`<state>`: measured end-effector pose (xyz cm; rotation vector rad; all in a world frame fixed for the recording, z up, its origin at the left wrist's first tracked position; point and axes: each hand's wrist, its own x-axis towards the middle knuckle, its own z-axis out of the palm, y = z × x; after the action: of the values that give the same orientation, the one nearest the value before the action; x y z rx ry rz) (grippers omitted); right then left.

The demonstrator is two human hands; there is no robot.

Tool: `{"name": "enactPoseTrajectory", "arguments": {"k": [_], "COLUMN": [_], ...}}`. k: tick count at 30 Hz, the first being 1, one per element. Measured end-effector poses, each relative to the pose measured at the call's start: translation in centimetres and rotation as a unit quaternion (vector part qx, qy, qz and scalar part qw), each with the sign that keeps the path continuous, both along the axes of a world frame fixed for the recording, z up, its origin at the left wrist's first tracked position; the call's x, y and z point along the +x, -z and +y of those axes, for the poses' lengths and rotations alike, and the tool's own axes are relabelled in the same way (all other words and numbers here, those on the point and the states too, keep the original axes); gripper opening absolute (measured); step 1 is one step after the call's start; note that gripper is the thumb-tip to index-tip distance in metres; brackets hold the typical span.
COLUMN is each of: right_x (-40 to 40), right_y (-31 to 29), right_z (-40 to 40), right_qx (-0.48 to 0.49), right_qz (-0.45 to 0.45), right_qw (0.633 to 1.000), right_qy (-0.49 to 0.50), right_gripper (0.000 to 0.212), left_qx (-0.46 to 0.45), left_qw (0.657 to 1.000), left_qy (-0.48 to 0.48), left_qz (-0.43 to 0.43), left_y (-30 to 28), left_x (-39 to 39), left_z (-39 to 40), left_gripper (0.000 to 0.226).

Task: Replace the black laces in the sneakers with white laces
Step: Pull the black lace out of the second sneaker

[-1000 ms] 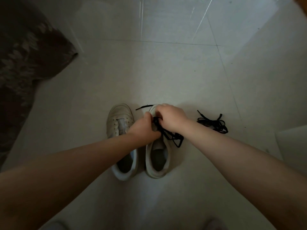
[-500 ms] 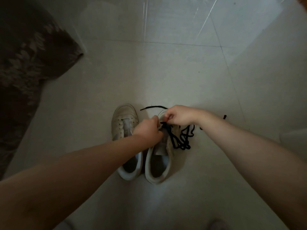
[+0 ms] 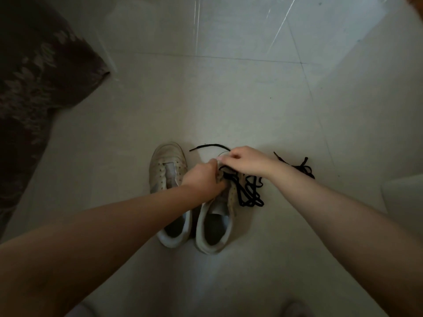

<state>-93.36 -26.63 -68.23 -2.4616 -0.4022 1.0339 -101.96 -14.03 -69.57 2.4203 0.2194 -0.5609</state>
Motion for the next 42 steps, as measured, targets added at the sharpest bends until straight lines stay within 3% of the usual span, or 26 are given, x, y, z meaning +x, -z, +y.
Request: {"name": "enactPoseTrajectory", "arguments": {"k": [1,5,8,12,14,16,18,19,21,23,25,27,30,33,37,39,41,42], "right_x": [-0.1,-0.4,-0.3,-0.3,-0.6,-1.1,-1.2,-1.0,-0.6,-0.2,0.0,-0.2,-0.8,-1.0,-0.4,-0.8,-1.2,-1.2], "right_y": [0.3,0.3,0.1,0.0,-0.3,-0.1,0.6,0.6,0.0,-1.4,-1.8,-1.6,-1.2,-0.2,0.7,0.2,-2.0,-3.5], "right_z": [0.5,1.6,1.4,0.9,1.1,1.5,1.6,1.5,0.9,0.3,-0.7,-1.3,-1.1,0.0,0.9,1.1,1.6,1.9], "right_qx": [-0.030,-0.089,-0.040,-0.016,-0.044,-0.063,-0.070,-0.051,0.075,0.242,0.325,0.280,0.051,-0.062,-0.092,-0.035,0.139,0.250], "right_qz": [-0.042,-0.083,-0.034,-0.072,-0.067,-0.060,-0.073,-0.066,-0.006,0.093,0.168,0.166,0.077,-0.033,-0.098,-0.089,-0.017,0.050], "right_qw": [0.998,0.980,0.990,0.994,0.991,0.986,0.981,0.985,0.996,0.959,0.910,0.928,0.993,0.996,0.982,0.989,0.990,0.961], "right_qy": [-0.039,-0.156,-0.132,-0.077,-0.108,-0.142,-0.163,-0.150,-0.042,0.115,0.194,0.184,0.071,-0.056,-0.133,-0.109,0.017,0.106], "right_gripper": [0.041,0.020,0.029,0.046,0.039,0.018,0.017,0.017,0.014,0.021,0.026,0.030,0.037,0.042,0.026,0.024,0.026,0.028], "left_qx": [0.004,-0.003,-0.011,-0.031,-0.026,-0.017,-0.016,-0.016,-0.008,0.013,0.021,0.014,0.009,0.027,0.021,0.014,0.003,-0.007], "left_qw": [1.000,1.000,1.000,0.999,0.999,0.998,0.998,0.998,0.998,0.998,0.997,0.998,0.999,0.999,0.999,0.999,1.000,1.000], "left_qy": [-0.006,-0.024,-0.027,-0.040,-0.041,-0.043,-0.046,-0.047,-0.049,-0.059,-0.070,-0.061,-0.035,-0.031,-0.032,-0.023,-0.022,-0.028], "left_qz": [0.003,0.001,-0.007,0.013,0.025,0.031,0.031,0.030,0.031,0.027,0.014,-0.001,-0.022,-0.028,-0.023,-0.019,-0.013,-0.005], "left_y": [0.0,0.3,0.6,0.5,0.5,0.5,0.4,0.4,0.5,0.6,0.7,0.8,0.6,0.4,0.4,0.5,0.7,0.8], "left_x": [0.1,0.5,0.4,0.3,0.5,0.6,0.7,0.7,0.7,0.8,0.9,0.8,0.4,0.5,0.7,0.7,0.8,0.9], "left_z": [0.0,0.1,0.3,0.5,0.4,0.4,0.4,0.4,0.6,1.1,1.5,1.5,0.6,0.2,0.3,0.3,0.5,0.6], "left_gripper": [0.036,0.028,0.027,0.027,0.031,0.033,0.032,0.031,0.025,0.022,0.022,0.023,0.026,0.034,0.033,0.027,0.023,0.022]}}
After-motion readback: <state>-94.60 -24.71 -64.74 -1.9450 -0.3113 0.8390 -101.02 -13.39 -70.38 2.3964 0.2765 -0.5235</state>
